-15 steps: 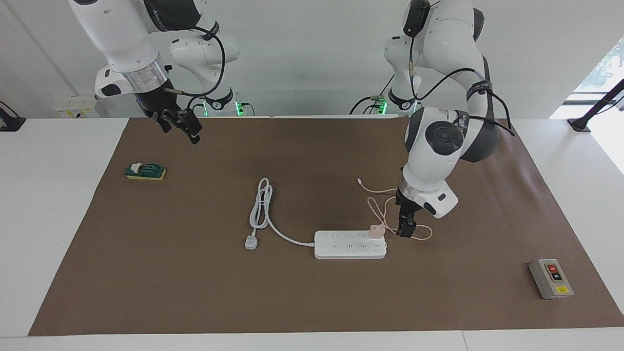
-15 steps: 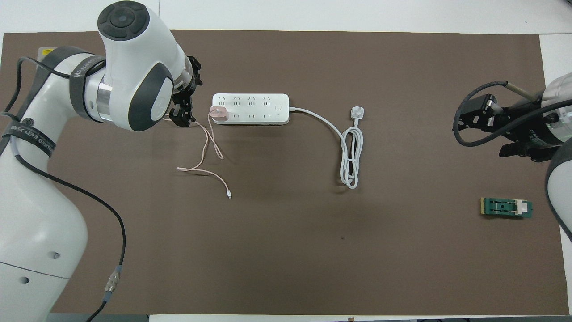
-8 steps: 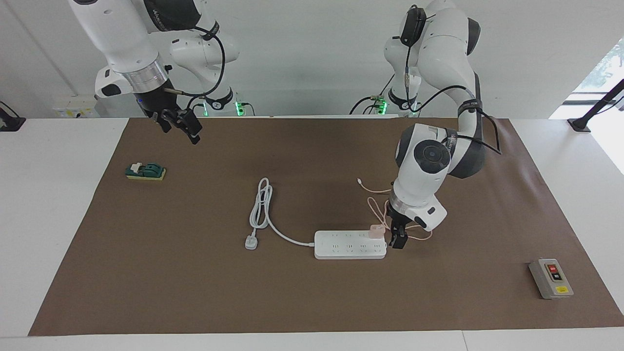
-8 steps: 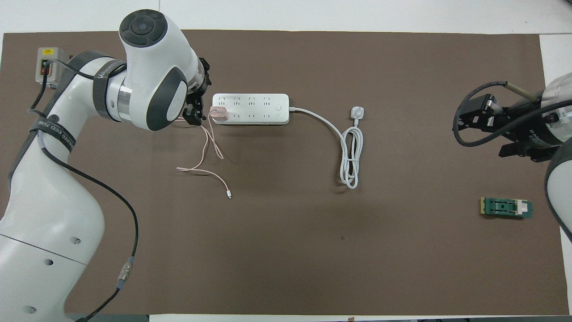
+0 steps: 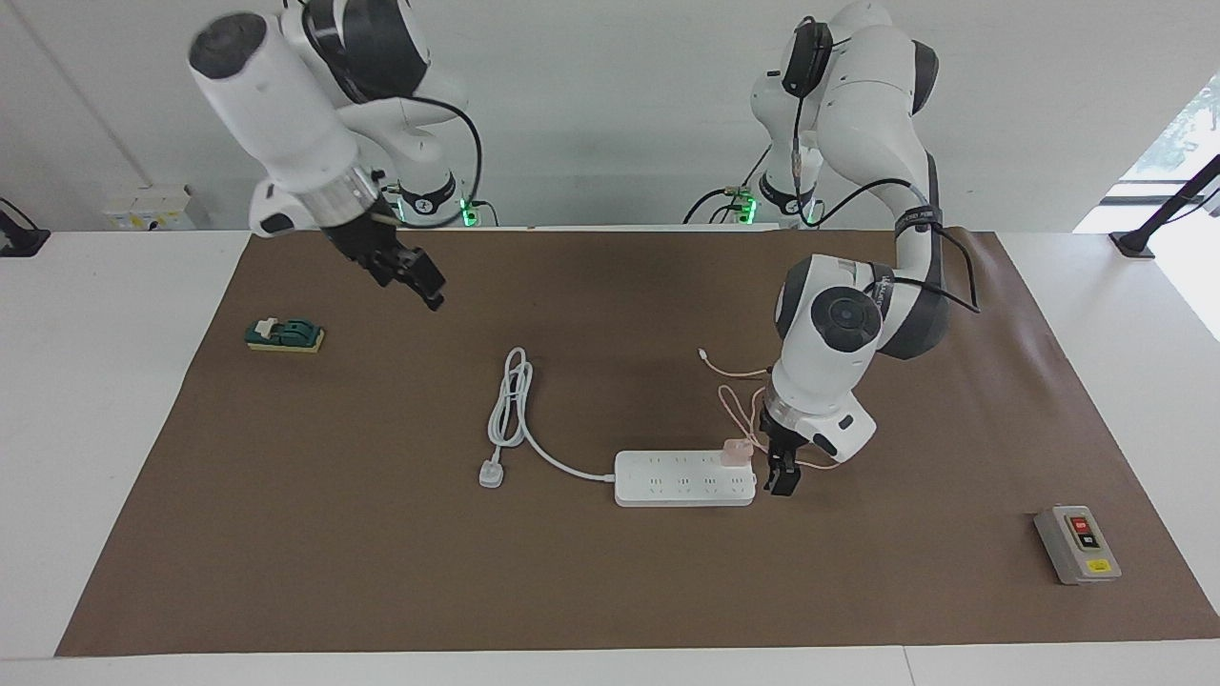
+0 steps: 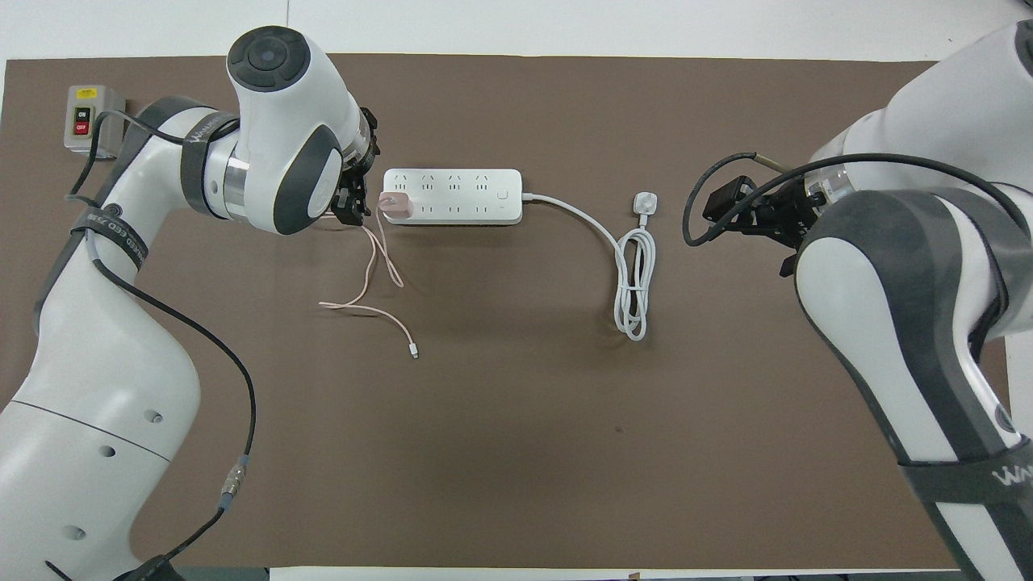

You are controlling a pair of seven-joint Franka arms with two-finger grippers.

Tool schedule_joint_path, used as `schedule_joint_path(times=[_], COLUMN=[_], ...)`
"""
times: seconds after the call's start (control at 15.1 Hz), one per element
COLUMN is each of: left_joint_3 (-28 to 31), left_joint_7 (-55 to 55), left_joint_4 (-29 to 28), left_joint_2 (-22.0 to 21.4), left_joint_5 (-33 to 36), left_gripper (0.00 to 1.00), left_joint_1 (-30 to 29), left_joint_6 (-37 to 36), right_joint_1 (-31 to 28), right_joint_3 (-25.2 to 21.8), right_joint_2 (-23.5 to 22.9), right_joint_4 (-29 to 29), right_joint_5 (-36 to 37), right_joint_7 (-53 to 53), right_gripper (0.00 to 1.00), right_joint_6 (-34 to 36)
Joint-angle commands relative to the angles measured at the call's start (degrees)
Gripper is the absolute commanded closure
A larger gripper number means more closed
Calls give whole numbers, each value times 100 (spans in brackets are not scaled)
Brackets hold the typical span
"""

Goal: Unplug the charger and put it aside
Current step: 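Hold the power strip with the right gripper while the left gripper grips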

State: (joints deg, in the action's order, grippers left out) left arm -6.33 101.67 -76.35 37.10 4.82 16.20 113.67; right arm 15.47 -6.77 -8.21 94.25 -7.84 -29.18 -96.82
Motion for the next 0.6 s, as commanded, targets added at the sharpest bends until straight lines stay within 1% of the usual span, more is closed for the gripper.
schedule_joint_path(times=[0.0, 0.13, 0.2, 0.27, 0.4, 0.53], left_joint_3=[44, 44, 44, 44, 44, 44], left_joint_7=[54, 89, 150, 255, 396, 458], left_joint_4=[173, 164, 164, 164, 155, 155], left_joint_2=[140, 131, 122, 96, 52, 61], left_joint_5=[150, 159, 159, 159, 159, 159], left_gripper=[0, 0, 0, 0, 0, 0], left_joint_1=[85, 190, 226, 296, 427, 463], left_joint_6=[50, -20, -46, -64, -212, -275], right_joint_1=[-194, -185, -124, -36, 183, 315], right_joint_3=[-26, -9, 0, 17, 17, 17], right_joint_2=[241, 276, 250, 198, -109, -434], right_joint_4=[-100, -21, 40, 93, 120, 103], right_joint_5=[421, 362, 231, -57, -829, -1577], right_joint_7=[939, 757, 321, -423, -1813, -2493], right_gripper=[0, 0, 0, 0, 0, 0], right_joint_6=[339, 279, 156, -89, -651, -1213])
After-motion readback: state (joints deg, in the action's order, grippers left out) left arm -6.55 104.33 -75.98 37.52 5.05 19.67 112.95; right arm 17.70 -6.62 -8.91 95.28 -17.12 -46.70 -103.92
